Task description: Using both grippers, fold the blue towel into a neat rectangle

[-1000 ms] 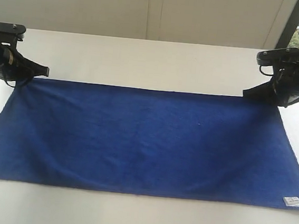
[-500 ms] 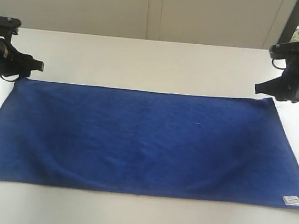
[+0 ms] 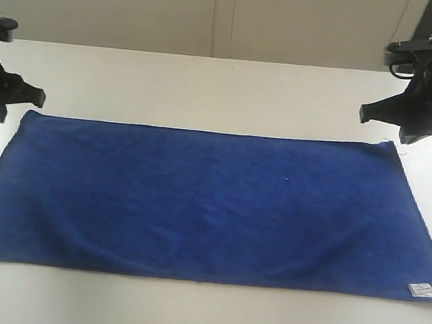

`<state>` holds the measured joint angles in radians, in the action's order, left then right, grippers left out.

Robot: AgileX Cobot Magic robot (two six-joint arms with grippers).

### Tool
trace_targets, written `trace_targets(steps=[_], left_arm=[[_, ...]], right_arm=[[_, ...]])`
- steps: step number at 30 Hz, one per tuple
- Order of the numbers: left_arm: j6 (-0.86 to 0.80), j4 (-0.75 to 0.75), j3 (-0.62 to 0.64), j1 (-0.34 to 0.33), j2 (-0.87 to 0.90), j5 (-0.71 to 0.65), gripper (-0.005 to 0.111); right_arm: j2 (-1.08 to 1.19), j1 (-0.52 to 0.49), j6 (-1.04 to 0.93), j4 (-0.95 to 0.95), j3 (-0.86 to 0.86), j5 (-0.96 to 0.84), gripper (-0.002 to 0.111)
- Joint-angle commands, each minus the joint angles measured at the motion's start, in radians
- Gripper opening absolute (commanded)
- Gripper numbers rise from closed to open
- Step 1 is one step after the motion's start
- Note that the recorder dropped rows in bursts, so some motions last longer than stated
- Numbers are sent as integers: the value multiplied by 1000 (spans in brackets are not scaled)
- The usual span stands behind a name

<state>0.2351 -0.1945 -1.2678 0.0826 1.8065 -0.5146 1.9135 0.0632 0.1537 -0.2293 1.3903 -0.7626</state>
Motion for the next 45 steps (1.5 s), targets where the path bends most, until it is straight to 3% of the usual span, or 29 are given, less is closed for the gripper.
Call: trace_targets(steps=[1,9,15,23,33,40,45], left_arm=[[-189,223,-2,0,18,-174,0],[-209,232,0,0,-2,-397,0],[-216,250,84,0,-84,-381,0],[-214,250,317,0,-97,-137,0],[-205,231,331,0,-53,-142,0],[-76,85,337,0,-26,-193,0],[-71,78,337,0,-25,-182,0]], right_arm=[[19,-6,-33,91,4,-120,0],[-41,-6,-154,236,-55,-272,0],[-169,-6,-154,229,-261,-133,0],[-190,-6,-140,229,-502,140,0],[-120,-6,-60,168,-509,123,0],[-86,-6,-6,139,-509,96,0],[-86,-6,7,139,-509,98,0]])
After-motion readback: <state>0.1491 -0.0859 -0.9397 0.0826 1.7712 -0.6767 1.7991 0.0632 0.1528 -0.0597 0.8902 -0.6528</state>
